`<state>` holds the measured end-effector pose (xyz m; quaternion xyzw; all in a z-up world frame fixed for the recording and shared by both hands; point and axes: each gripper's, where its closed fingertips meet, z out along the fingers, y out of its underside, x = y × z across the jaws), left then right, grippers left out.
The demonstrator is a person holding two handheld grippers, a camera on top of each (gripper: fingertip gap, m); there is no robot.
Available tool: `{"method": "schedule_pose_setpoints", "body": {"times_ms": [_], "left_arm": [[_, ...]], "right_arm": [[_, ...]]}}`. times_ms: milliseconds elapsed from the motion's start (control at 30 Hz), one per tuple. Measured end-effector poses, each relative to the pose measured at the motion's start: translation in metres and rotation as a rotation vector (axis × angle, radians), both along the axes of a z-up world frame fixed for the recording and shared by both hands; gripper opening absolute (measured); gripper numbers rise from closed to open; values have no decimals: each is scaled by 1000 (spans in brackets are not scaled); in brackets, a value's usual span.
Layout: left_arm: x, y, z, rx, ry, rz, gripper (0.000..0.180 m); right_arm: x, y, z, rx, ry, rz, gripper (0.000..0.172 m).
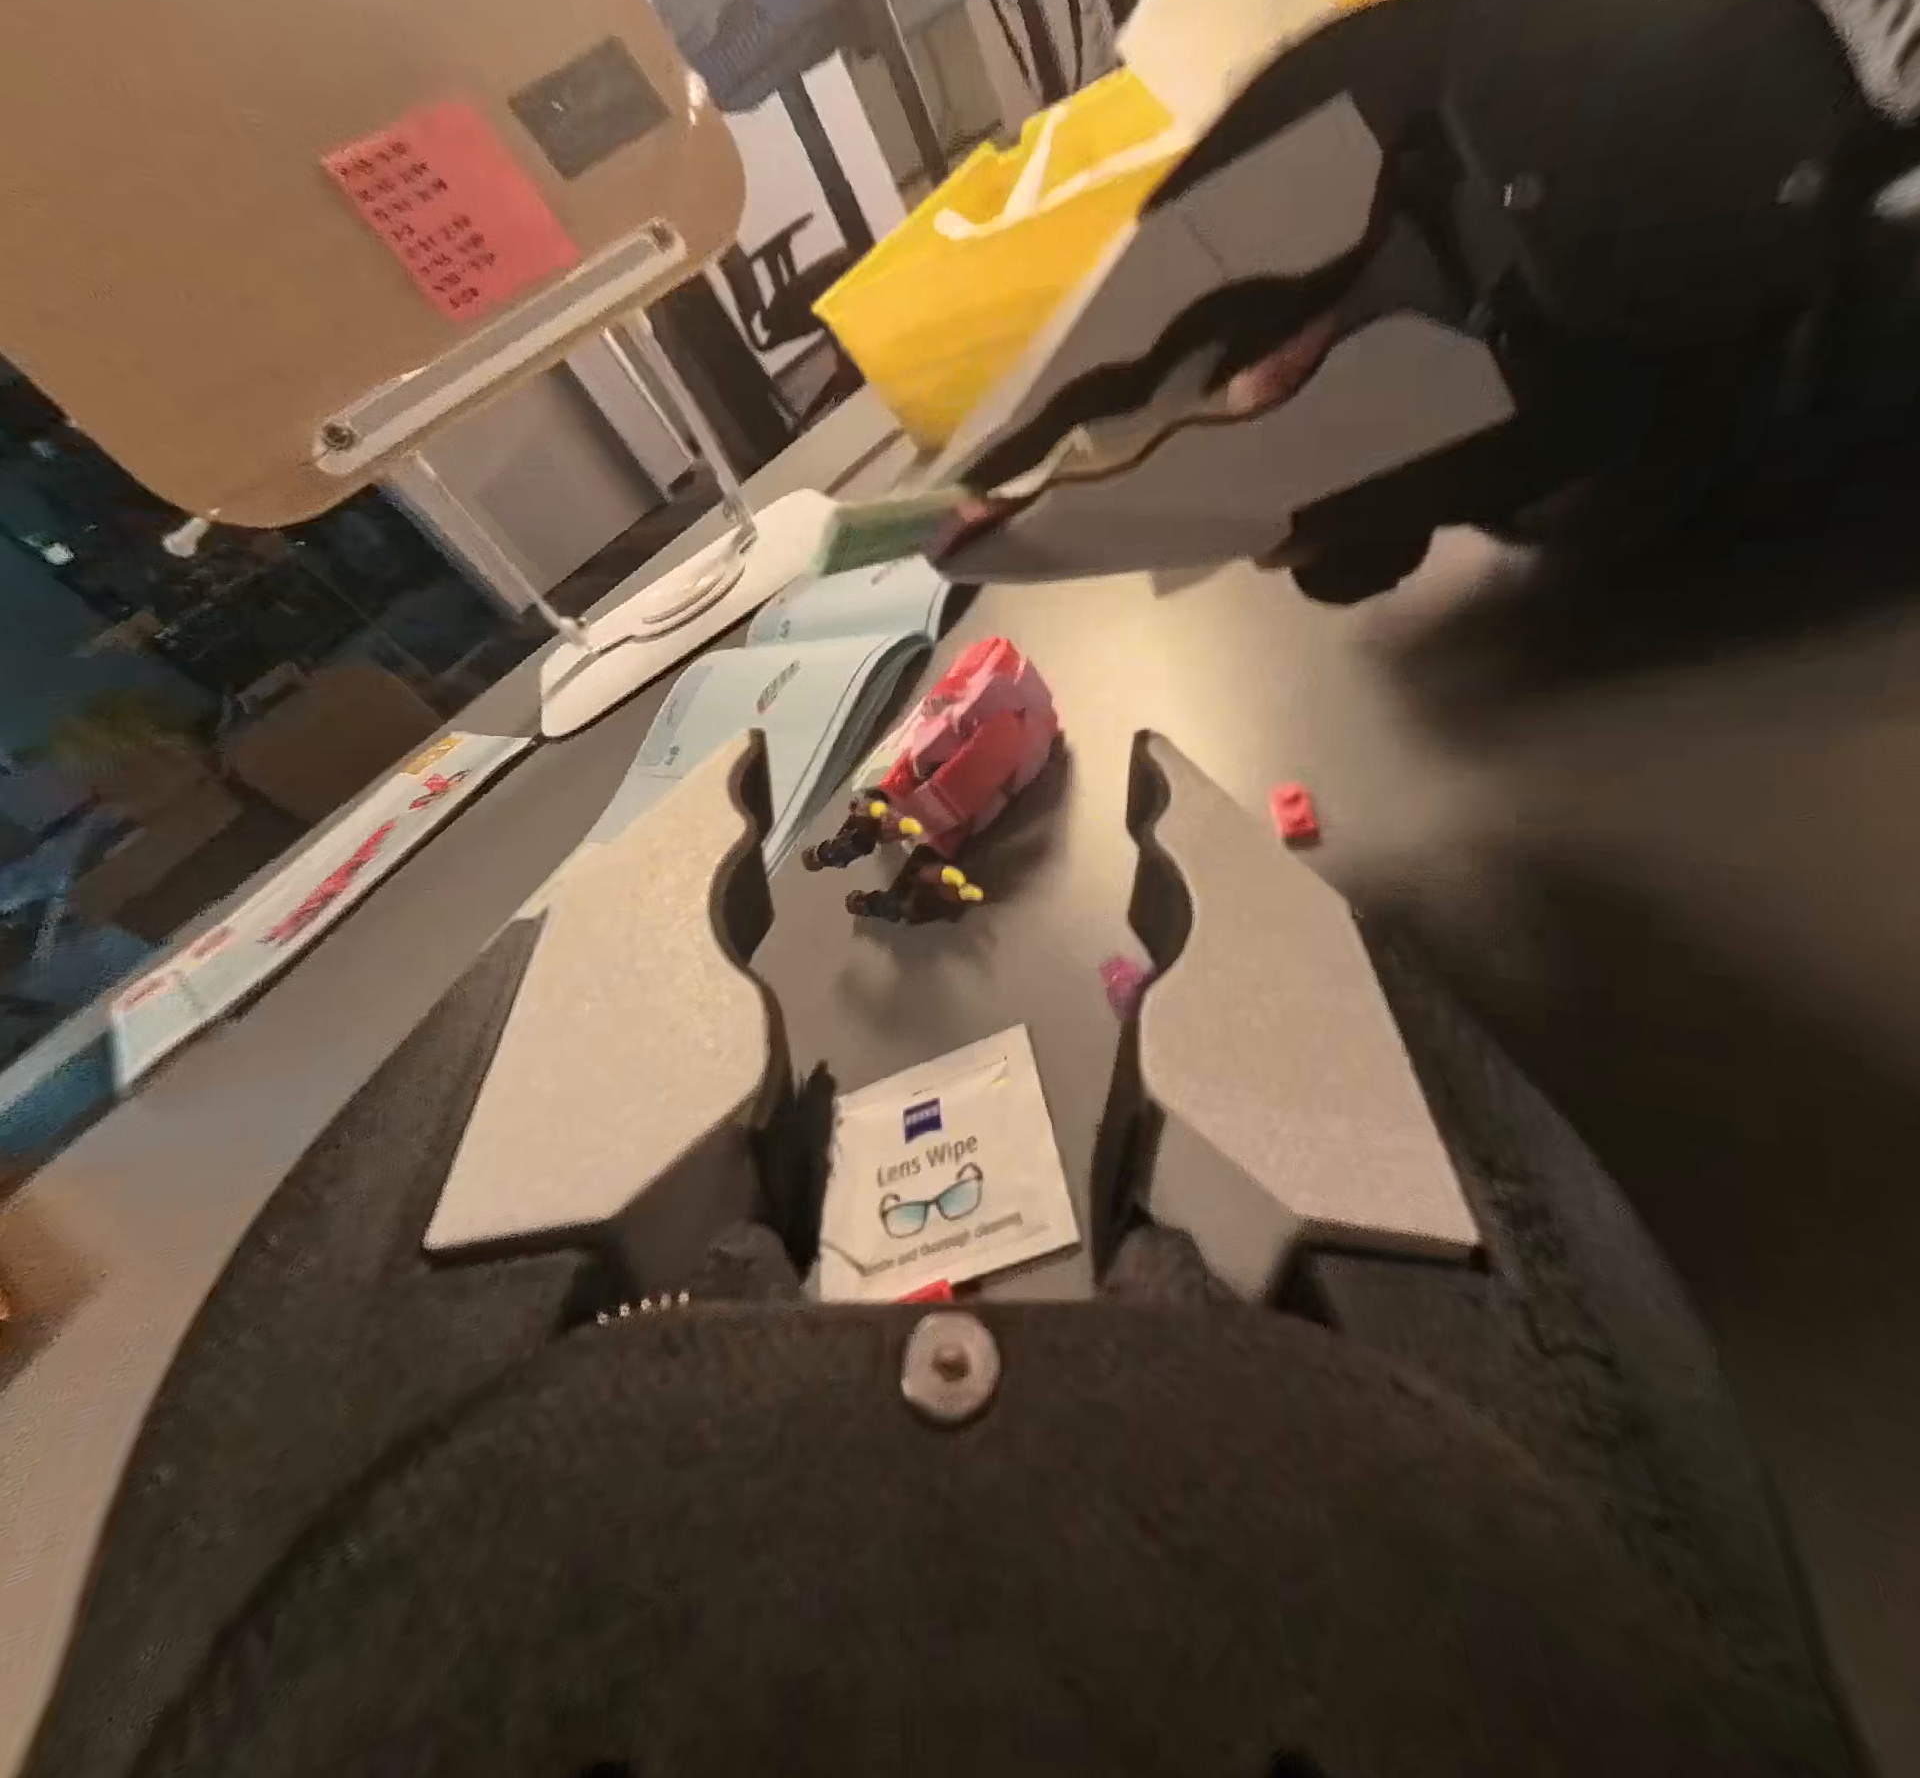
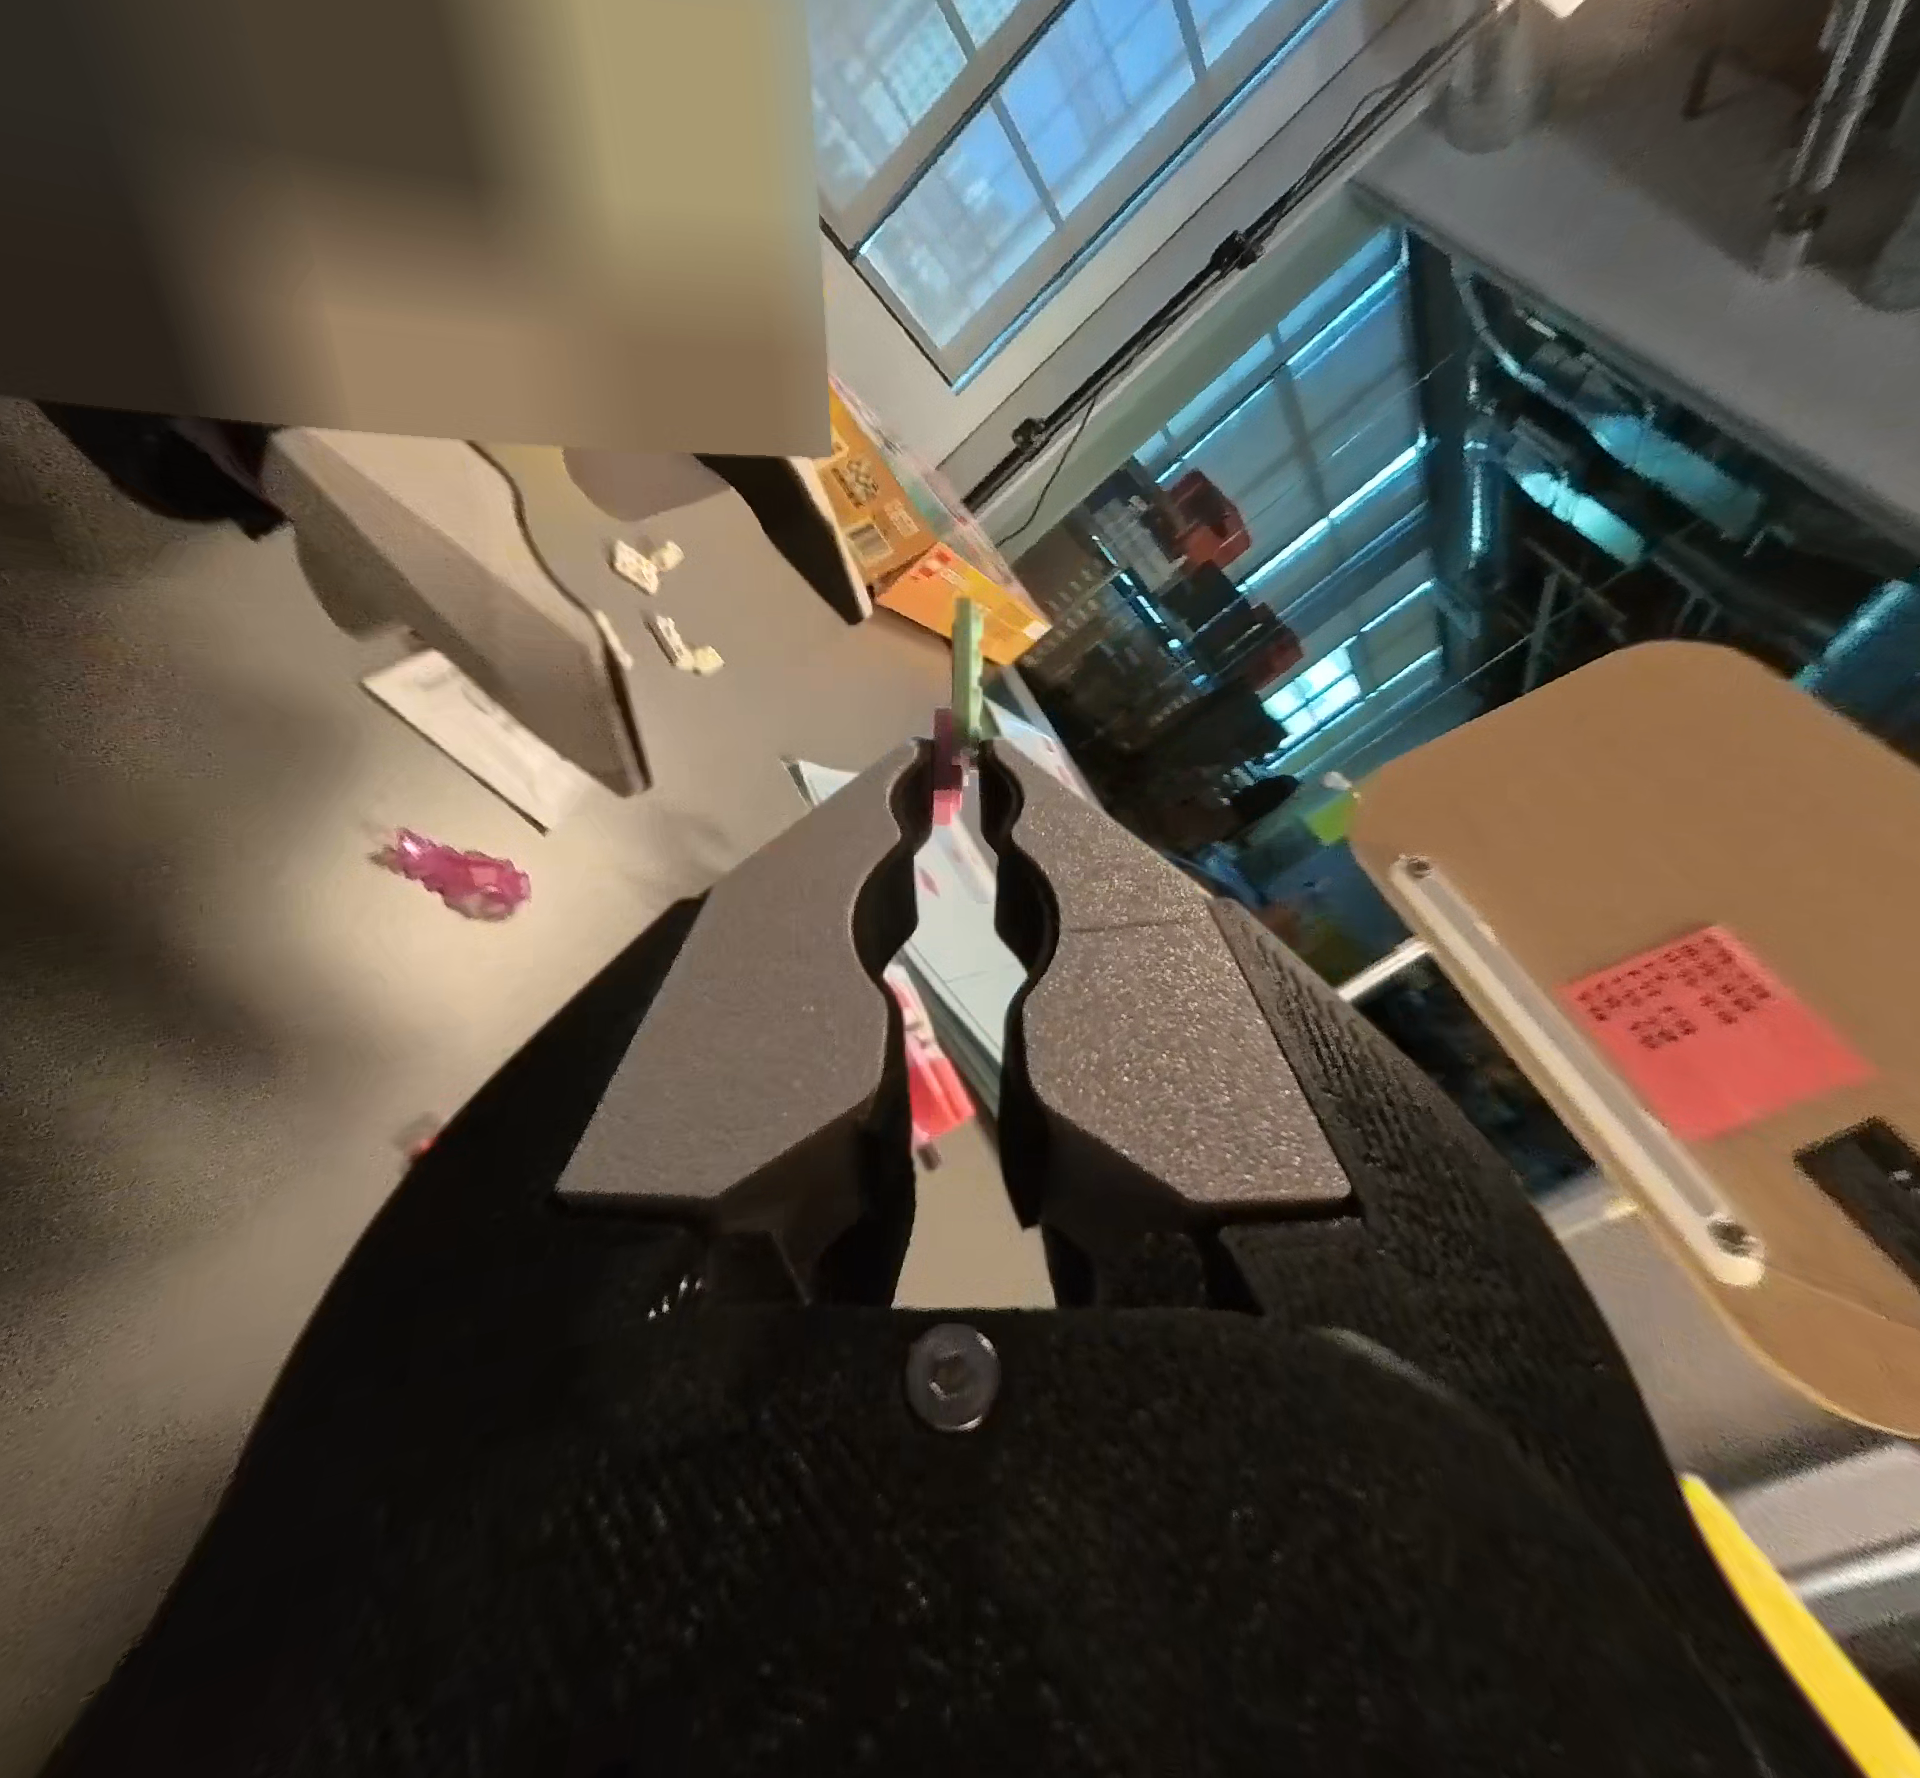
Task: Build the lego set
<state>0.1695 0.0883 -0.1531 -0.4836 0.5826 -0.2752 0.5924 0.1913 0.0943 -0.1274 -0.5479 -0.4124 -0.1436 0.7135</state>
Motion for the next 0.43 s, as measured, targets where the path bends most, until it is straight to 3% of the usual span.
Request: {"method": "schedule_pose_setpoints", "body": {"times_ms": [167, 433], "left_arm": [[-8, -8, 31, -214, -199, -111, 63], [-21, -26, 58, -535, -375, -381, 29]], "right_arm": [[-21, -11, 10, -137, 240, 154, 5], [-46, -27, 27, -509, 773, 540, 6]]}}
